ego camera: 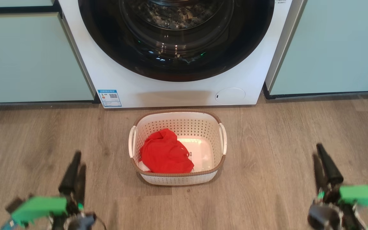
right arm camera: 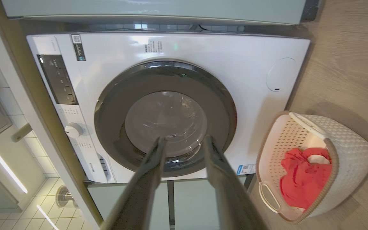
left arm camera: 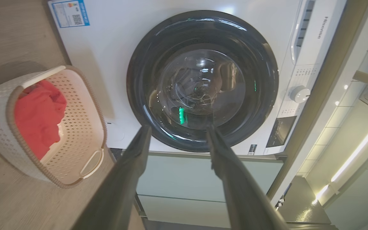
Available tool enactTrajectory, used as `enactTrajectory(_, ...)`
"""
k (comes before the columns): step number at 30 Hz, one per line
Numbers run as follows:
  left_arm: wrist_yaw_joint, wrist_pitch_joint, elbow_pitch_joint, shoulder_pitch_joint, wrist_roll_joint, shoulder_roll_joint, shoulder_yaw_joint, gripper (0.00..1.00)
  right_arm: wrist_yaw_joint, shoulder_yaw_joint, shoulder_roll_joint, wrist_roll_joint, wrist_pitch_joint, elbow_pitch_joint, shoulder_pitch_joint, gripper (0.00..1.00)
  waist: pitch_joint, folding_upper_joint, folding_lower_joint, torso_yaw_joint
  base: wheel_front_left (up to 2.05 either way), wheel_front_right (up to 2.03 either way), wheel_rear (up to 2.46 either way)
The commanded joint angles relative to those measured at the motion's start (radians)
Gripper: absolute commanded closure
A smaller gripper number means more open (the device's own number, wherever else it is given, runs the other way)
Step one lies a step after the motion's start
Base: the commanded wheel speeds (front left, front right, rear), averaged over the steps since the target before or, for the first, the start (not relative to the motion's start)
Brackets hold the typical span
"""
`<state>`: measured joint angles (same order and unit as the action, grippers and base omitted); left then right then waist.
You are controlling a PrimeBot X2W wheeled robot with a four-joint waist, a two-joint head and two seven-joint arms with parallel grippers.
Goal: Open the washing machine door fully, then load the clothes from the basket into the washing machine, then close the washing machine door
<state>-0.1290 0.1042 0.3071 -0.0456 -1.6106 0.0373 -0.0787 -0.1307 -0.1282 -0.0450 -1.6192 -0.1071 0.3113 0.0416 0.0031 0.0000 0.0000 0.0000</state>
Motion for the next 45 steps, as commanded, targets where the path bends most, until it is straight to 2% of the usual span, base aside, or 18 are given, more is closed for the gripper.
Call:
enactTrajectory(1,0.0,0.0,0.018,0.014,0.0,-0.002,0.002,0.0,0.0,0.001,0.003,0.0,0.0,0.02,-0.013,0.0,0.0,0.0,0.0,0.0,0.0,0.0,0.0)
enactTrajectory(18,0.0,-0.049,-0.002,0.024,0.045,-0.001,-0.021,0.0,0.0,0.003,0.003,0.071,0.05,0.008,-0.003,0.0,-0.017,0.0,0.0,-0.009,0.0,0.0,0.0)
enactTrajectory(27,0.0,-0.073,-0.013,0.019,0.114,0.0,-0.053,0.0,0.0,-0.008,0.002,0.159,0.073,-0.008,0.01,0.0,-0.025,0.0,0.0,-0.014,0.0,0.0,0.0)
enactTrajectory(38,0.003,-0.105,-0.077,0.005,0.241,0.001,-0.096,0.0,0.0,-0.042,0.002,0.374,0.106,-0.089,0.033,0.0,-0.028,0.0,0.0,-0.016,0.0,0.0,0.0)
enactTrajectory(45,0.047,-0.125,-0.154,-0.004,0.351,0.002,-0.096,0.0,0.0,-0.037,0.001,0.509,0.126,-0.154,0.046,0.0,-0.027,0.0,0.0,-0.015,0.0,0.0,0.0)
